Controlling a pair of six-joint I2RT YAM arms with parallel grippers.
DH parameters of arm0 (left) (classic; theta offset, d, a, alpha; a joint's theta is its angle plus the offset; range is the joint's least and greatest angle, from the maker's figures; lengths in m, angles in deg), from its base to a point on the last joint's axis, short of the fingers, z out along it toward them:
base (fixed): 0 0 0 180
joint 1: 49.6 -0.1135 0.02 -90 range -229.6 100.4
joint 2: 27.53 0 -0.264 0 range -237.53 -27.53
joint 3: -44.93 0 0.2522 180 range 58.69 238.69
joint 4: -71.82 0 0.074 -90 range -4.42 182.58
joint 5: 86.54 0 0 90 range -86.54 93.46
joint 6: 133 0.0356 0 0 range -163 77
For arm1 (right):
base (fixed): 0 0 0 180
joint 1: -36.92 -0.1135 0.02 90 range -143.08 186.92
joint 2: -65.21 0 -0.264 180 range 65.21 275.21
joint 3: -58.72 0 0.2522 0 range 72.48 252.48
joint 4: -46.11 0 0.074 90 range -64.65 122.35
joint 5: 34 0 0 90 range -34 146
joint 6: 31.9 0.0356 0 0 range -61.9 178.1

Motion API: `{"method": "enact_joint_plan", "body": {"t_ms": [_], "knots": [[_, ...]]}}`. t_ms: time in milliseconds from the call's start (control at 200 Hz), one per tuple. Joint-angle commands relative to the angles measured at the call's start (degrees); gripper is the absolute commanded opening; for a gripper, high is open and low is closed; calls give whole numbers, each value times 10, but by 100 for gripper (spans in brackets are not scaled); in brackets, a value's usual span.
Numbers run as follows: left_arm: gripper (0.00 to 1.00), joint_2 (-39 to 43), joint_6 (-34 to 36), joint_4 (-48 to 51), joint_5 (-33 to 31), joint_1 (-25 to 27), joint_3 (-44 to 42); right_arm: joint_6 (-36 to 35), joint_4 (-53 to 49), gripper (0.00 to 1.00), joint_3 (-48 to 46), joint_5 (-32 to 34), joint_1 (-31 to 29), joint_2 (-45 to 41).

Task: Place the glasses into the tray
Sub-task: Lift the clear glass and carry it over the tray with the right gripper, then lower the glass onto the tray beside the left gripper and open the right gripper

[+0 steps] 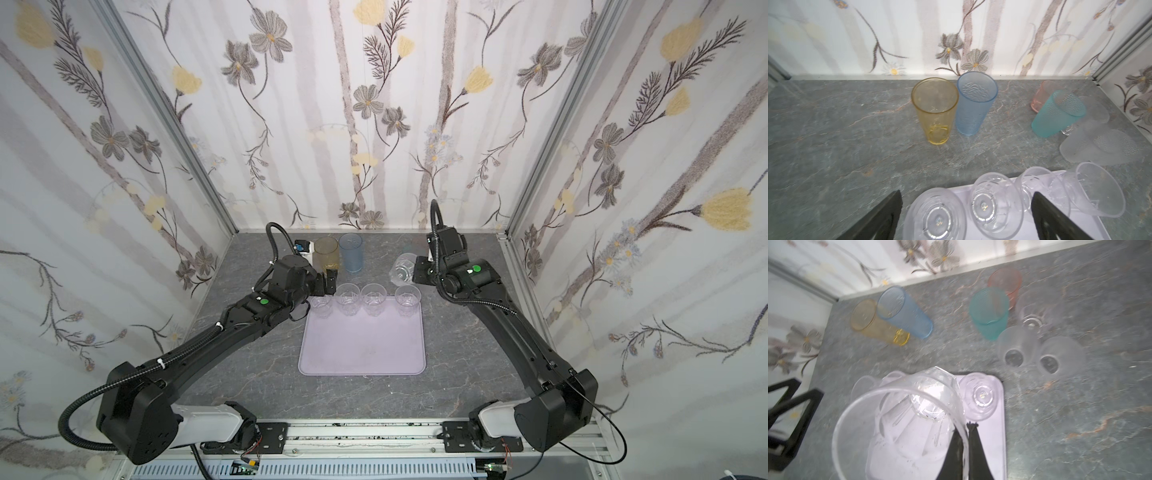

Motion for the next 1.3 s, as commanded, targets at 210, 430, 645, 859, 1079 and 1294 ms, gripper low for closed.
{"method": "enact_joint_plan", "body": {"t_ms": [210,430,645,859,1079,1294], "knots": [[100,70,-36,20,3,-94,-59,56,4,0,61,-8,-206,120],[100,95,-42,20,18,-139,-86,42,-24,0,178,-2,-278,263],[100,109,-31,18,23,-164,-90,20,-94,0,300,28,-304,393],[100,113,-22,13,38,-180,-99,17,-114,0,364,41,-303,464],[100,115,-14,-2,50,-181,-110,22,-126,0,422,45,-296,517],[100,115,-10,-17,56,-181,-118,25,-126,0,444,58,-274,543]]}}
